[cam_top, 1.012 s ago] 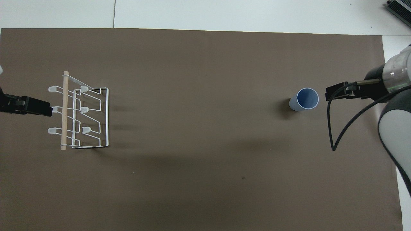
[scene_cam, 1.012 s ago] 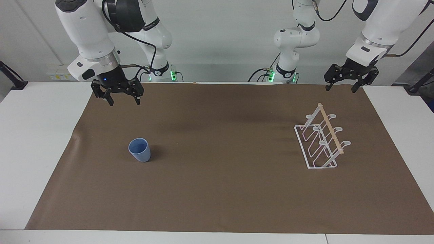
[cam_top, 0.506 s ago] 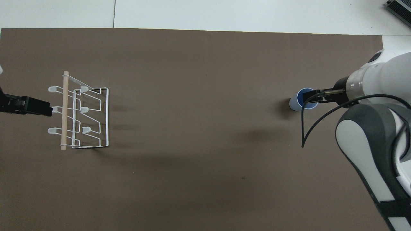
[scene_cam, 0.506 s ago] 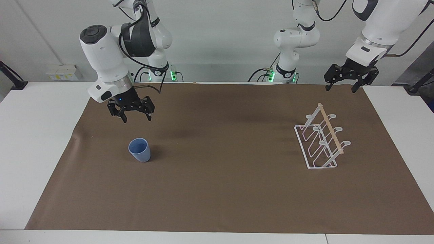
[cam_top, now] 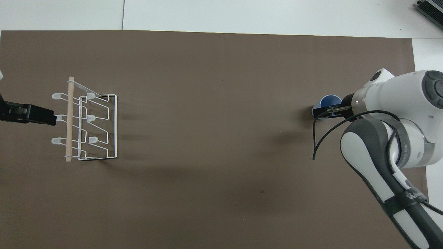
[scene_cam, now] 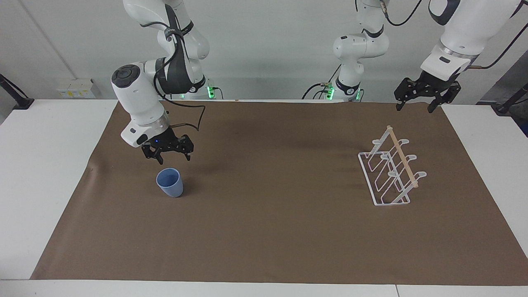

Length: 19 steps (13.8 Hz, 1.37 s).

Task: Hang cup on cup holder
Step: 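Grasp the light blue cup rim with the right gripper and lift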

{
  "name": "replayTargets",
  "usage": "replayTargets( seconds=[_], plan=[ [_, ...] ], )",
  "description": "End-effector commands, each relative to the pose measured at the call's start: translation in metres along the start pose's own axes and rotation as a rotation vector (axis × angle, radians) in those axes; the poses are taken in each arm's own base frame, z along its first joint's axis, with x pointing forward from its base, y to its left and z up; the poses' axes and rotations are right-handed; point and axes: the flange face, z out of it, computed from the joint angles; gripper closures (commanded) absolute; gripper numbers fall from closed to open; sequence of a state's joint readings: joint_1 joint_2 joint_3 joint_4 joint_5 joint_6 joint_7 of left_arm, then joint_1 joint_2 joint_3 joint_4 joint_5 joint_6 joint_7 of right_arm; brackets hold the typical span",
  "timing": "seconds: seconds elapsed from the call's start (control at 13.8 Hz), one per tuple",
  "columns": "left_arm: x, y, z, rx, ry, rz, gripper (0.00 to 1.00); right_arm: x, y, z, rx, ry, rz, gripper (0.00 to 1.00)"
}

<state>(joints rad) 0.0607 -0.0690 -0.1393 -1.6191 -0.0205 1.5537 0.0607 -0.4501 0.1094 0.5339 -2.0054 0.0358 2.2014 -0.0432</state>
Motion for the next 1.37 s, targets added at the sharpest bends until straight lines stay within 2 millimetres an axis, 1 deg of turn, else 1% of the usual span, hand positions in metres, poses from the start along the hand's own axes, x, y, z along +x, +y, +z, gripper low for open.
replayTargets(
  seconds=[0.0, 0.07, 0.14, 0.29, 0.51, 0.65, 0.87, 1.01, 1.23, 1.3],
  plan=[
    [-0.005, -0.003, -0.003, 0.008, -0.009, -0.003, 0.0, -0.001, -0.001, 0.016, 0.014, 0.035, -0.019, 0.0],
    [-0.005, -0.003, -0.003, 0.008, -0.009, -0.003, 0.0, 0.001, -0.006, 0.019, 0.017, 0.046, -0.028, 0.0],
    [-0.005, -0.003, -0.003, 0.008, -0.009, -0.003, 0.0, 0.002, -0.007, 0.021, 0.02, 0.059, -0.027, 0.0],
    [-0.005, -0.002, -0.003, 0.008, -0.009, -0.001, 0.0, 0.007, -0.011, 0.031, 0.033, 0.082, -0.033, 0.0],
    [-0.005, -0.002, -0.003, 0.008, -0.009, -0.001, 0.0, 0.012, -0.013, 0.042, 0.045, 0.111, -0.037, 0.0],
    [-0.005, -0.003, -0.003, 0.008, -0.009, -0.003, 0.0, 0.013, -0.01, 0.054, 0.056, 0.107, -0.036, 0.0],
    [-0.005, -0.002, -0.003, 0.008, -0.006, 0.0, 0.0, 0.006, -0.008, 0.069, 0.043, 0.106, -0.047, 0.0],
    [-0.005, -0.003, -0.003, 0.008, -0.009, -0.001, 0.0, 0.005, -0.004, 0.075, 0.004, 0.094, -0.093, 0.0],
    [-0.005, -0.003, -0.003, 0.007, -0.009, -0.003, 0.0, 0.005, -0.004, 0.077, -0.008, 0.091, -0.111, 0.44],
    [-0.005, -0.002, -0.003, 0.008, -0.009, -0.001, 0.0, 0.005, -0.003, 0.076, -0.009, 0.093, -0.111, 0.54]
  ],
)
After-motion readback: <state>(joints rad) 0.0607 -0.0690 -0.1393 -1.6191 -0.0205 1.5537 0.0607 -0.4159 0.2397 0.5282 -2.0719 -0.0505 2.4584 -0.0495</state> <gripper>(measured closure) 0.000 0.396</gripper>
